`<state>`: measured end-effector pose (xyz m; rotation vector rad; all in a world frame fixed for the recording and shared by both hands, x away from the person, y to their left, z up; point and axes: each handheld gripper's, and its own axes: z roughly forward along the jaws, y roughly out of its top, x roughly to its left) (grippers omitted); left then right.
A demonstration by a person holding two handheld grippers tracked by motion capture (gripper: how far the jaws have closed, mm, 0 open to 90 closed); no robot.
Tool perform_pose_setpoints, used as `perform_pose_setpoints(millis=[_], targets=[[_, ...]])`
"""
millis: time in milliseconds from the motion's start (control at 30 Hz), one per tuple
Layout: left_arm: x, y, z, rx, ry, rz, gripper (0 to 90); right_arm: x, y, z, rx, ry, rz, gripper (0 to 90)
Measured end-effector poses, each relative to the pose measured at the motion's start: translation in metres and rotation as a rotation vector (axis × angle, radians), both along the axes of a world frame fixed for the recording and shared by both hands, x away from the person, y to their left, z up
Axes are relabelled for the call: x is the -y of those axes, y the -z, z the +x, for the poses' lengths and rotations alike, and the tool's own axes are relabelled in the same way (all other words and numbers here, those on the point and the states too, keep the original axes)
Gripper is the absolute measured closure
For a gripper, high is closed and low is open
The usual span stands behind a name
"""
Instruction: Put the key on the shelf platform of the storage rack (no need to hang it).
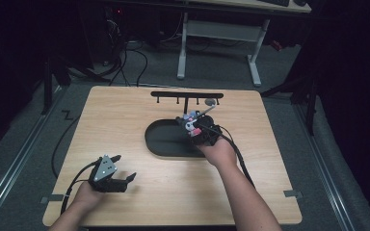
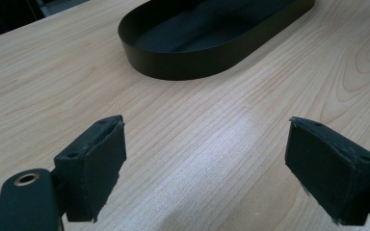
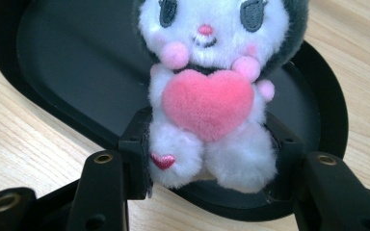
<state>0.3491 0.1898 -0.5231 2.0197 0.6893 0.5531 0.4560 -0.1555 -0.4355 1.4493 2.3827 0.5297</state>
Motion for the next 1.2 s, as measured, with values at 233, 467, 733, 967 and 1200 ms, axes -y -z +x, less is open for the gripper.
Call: perform_pose_setpoints(millis=[233, 467, 733, 967, 1200], targets=[[0.0, 0.0, 0.0, -0.002, 0.001, -0.002, 15.3, -0.001, 0.012, 0.005, -0.022, 0.016, -0.001, 48.5], [0.0, 0.0, 0.0, 0.003, 0.005, 0.003, 15.3, 0.0, 0.022, 0.014, -0.044, 0.034, -0.01, 48.5], [0.0, 0.0, 0.0, 0.001, 0.005, 0.002, 15.3, -0.001, 0.032, 0.012, -0.058, 0.028, -0.024, 48.5], [0.001, 0.0, 0.0, 0.003, 0.004, 0.004, 15.3, 0.012, 0.039, 0.002, -0.099, 0.051, -0.007, 48.3], [0.001, 0.0, 0.0, 0.002, 0.002, 0.01, 15.3, 0.02, 0.044, -0.002, -0.116, 0.06, 0.011, 48.1]])
